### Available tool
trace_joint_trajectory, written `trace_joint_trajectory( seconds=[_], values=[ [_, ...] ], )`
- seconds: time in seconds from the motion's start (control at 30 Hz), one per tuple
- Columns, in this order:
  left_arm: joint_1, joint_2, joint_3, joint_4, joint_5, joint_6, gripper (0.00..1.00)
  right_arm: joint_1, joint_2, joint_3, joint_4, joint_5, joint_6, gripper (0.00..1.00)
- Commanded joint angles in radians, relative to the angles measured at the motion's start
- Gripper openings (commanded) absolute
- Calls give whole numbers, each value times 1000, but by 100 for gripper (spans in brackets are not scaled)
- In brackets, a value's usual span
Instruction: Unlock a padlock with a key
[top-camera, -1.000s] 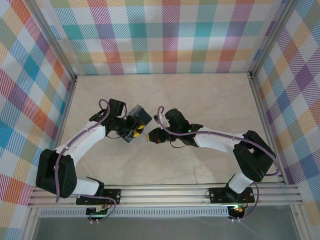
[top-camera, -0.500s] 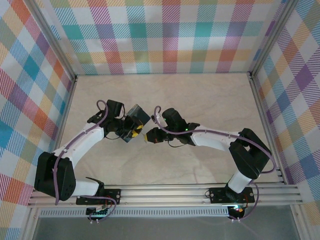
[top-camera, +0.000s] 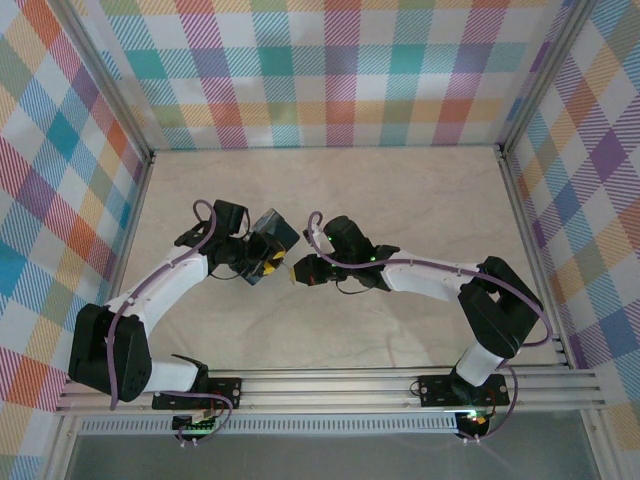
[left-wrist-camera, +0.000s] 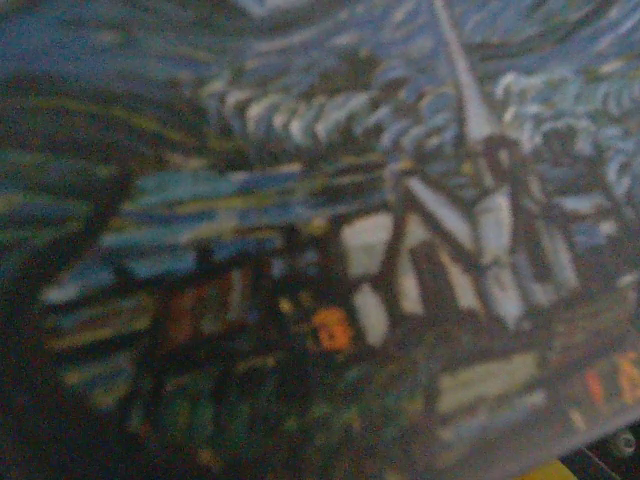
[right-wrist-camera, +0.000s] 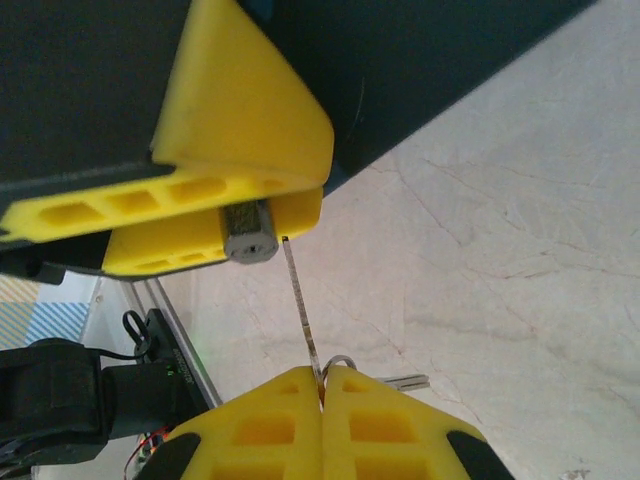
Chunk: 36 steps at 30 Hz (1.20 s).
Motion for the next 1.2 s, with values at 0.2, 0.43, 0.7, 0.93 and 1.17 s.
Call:
trace_joint_trajectory(
  seconds=[0.2, 0.43, 0.7, 0.93, 1.17],
  values=[
    [-8, -19, -3, -4, 28, -1, 14, 19, 14, 77, 23, -14, -33, 0],
    [1, -19, 22, -23, 24, 6, 14, 13, -14, 32, -63, 52, -22, 0],
    [5, -23, 28, -33, 22, 9, 14, 13, -46, -55, 18, -33, -13, 0],
    [5, -22, 34, -46, 19, 17, 14, 29, -21, -13, 31, -50, -16, 0],
    [5, -18, 36, -52, 13, 23, 14, 29, -11, 5, 16, -42, -27, 0]
  ],
)
